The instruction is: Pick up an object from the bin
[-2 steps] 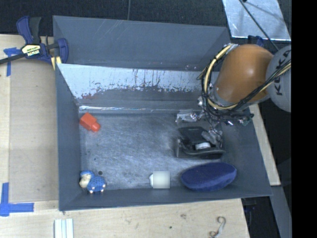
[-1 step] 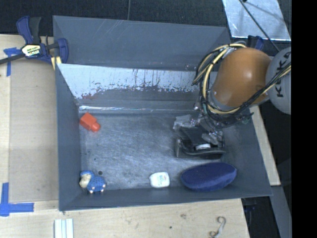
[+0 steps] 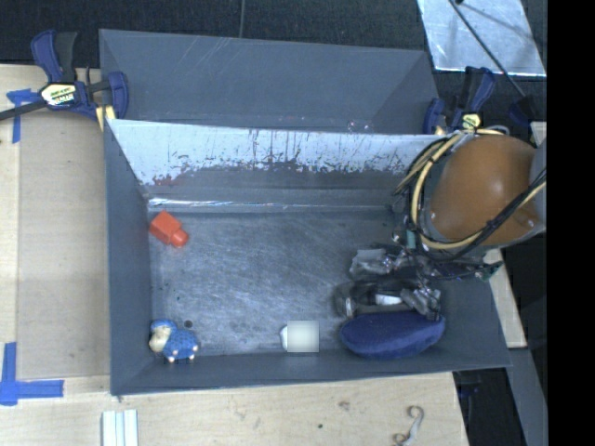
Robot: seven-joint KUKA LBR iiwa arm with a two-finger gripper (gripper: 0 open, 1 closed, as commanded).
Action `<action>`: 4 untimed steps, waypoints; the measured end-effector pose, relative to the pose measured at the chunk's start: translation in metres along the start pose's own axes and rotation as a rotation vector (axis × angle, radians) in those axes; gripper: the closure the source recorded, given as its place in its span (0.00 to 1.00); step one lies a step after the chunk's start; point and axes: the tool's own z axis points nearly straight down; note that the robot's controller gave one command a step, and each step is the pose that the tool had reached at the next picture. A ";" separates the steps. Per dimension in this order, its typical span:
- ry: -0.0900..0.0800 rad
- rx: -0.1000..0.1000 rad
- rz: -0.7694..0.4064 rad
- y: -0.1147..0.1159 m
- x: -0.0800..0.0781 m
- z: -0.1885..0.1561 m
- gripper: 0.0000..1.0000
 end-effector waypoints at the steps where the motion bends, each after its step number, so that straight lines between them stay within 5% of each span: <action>1: 0.025 -0.002 -0.412 0.005 -0.022 0.003 0.00; 2: 0.021 0.002 -0.696 0.006 -0.022 0.005 0.00; 3: 0.022 0.003 -0.694 0.005 -0.022 0.004 1.00; 4: 0.002 -0.002 -0.683 0.075 -0.045 -0.014 1.00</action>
Offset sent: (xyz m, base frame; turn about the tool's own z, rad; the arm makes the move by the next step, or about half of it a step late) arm 0.0151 0.0450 -0.0205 -0.5222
